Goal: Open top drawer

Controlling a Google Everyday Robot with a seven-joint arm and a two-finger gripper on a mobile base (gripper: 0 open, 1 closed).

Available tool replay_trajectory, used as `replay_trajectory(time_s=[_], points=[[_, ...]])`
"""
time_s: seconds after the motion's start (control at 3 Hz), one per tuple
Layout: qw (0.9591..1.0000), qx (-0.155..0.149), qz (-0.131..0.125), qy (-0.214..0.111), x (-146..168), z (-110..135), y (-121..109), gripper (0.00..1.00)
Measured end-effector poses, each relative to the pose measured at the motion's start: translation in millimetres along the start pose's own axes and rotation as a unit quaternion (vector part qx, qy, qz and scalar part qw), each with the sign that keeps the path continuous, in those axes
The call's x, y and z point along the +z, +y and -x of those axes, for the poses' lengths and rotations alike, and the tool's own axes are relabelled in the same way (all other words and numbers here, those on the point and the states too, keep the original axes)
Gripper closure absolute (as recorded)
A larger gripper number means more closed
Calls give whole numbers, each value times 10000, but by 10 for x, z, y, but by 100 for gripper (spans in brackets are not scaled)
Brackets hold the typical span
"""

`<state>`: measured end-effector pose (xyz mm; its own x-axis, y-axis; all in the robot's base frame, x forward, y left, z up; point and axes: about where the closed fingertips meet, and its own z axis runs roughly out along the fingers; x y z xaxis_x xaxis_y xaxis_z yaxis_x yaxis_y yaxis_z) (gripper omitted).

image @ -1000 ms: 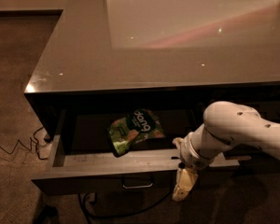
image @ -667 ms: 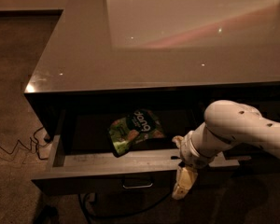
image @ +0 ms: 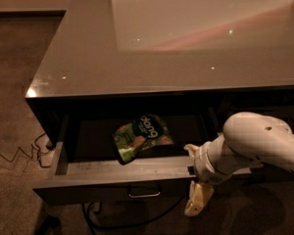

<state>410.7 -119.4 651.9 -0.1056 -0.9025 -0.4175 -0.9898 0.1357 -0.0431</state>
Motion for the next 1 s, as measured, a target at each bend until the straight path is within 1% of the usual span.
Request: replay_trajectory(time_s=[0.33, 1.0], points=[[9999, -22, -115, 90, -54, -35, 75, 19], [9996, 16, -142, 263, -38, -133, 175, 65]])
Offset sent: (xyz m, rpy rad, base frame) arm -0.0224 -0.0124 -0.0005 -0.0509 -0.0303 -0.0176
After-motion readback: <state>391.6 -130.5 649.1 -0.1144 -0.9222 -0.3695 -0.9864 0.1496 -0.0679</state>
